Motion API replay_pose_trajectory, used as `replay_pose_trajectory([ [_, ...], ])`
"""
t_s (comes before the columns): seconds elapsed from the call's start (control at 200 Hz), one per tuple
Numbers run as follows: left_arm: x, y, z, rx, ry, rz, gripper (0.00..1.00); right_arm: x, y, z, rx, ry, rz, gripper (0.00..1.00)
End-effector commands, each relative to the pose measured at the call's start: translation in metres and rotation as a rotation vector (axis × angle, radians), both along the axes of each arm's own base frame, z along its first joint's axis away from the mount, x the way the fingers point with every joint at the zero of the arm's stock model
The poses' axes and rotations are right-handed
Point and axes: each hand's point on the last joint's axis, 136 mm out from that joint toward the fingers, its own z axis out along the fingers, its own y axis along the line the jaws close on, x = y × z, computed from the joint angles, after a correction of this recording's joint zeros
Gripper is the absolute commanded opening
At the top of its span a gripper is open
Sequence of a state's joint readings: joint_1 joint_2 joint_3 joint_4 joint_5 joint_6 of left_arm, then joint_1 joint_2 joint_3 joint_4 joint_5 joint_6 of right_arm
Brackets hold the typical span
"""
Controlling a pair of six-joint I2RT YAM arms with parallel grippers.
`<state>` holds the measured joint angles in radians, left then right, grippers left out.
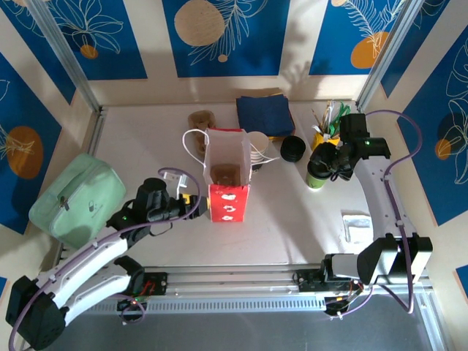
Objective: Pack the takeout coffee
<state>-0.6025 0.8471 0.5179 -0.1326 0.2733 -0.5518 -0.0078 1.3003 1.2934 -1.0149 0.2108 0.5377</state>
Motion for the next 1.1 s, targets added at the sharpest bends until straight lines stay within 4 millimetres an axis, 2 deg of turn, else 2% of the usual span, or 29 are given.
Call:
replay_pose_trajectory([
  [0.0, 0.004, -0.003, 0.007, -0.012, -0.041, 0.012, 0.73, 0.001, 0.000, -0.008, -0.009, 0.020, 0.017, 0.76],
  [0.14, 0.003, 0.001, 0.009, 0.013, -0.047, 0.020, 0.73, 0.003, 0.002, -0.016, -0.002, 0.051, 0.030, 0.76],
  [0.57, -0.007, 0.035, 0.021, 0.097, -0.079, 0.112, 0.76, 0.012, -0.001, -0.029, -0.044, 0.125, 0.081, 0.77],
  [0.705, -0.011, 0.039, 0.021, 0.100, -0.082, 0.118, 0.77, 0.015, -0.004, -0.033, -0.070, 0.154, 0.111, 0.82],
  [0.875, -0.013, 0.040, 0.023, 0.098, -0.085, 0.118, 0.77, 0.019, -0.010, -0.040, -0.107, 0.182, 0.126, 0.83],
  [1.09, -0.013, 0.040, 0.024, 0.099, -0.084, 0.120, 0.77, 0.029, -0.006, -0.048, -0.082, 0.199, 0.158, 0.83],
])
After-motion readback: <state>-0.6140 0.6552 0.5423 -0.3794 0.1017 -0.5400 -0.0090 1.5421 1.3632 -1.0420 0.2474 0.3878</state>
